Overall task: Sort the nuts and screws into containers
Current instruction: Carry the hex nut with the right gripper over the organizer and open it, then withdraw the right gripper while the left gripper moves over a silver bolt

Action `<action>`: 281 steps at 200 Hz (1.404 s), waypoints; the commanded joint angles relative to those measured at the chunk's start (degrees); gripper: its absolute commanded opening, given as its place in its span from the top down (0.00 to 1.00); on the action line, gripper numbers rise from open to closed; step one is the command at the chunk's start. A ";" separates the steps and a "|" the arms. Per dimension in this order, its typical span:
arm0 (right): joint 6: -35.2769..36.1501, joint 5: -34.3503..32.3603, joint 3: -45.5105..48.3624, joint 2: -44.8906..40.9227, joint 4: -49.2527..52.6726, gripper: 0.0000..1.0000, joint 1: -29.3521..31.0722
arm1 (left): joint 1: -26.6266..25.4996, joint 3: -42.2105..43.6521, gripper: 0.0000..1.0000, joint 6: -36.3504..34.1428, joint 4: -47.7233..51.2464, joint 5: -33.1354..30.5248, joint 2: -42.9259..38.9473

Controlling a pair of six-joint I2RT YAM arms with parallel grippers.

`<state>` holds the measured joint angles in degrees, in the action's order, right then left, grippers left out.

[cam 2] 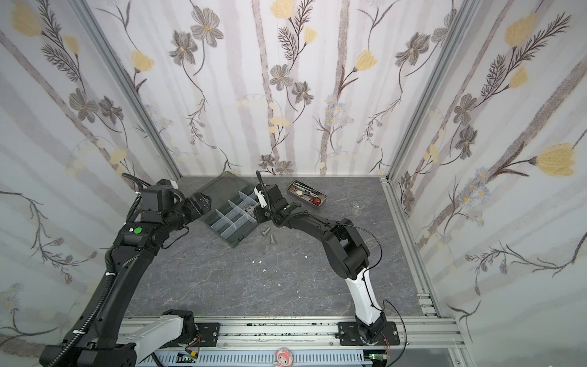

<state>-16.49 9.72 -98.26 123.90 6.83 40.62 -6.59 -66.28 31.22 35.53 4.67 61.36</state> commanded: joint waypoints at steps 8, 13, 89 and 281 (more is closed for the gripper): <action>-0.03 2.82 -6.75 4.67 2.87 0.91 -2.31 | -0.01 3.06 0.00 -1.67 -3.80 -0.13 -1.14; -0.03 3.11 -7.97 5.48 3.05 0.91 -2.65 | 0.00 3.52 0.00 -1.82 -3.81 -0.27 -1.16; 0.62 3.63 -14.91 11.78 5.31 0.90 -4.12 | 0.08 6.95 0.00 -2.91 -4.59 -0.81 -0.38; -2.15 5.95 -8.19 1.13 2.74 0.42 -8.10 | -15.25 -1.98 0.20 -7.66 4.31 -8.79 11.85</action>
<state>-17.78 15.14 -110.96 129.58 11.42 33.65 -18.74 -66.50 25.15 36.64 0.47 70.48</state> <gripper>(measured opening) 0.579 0.834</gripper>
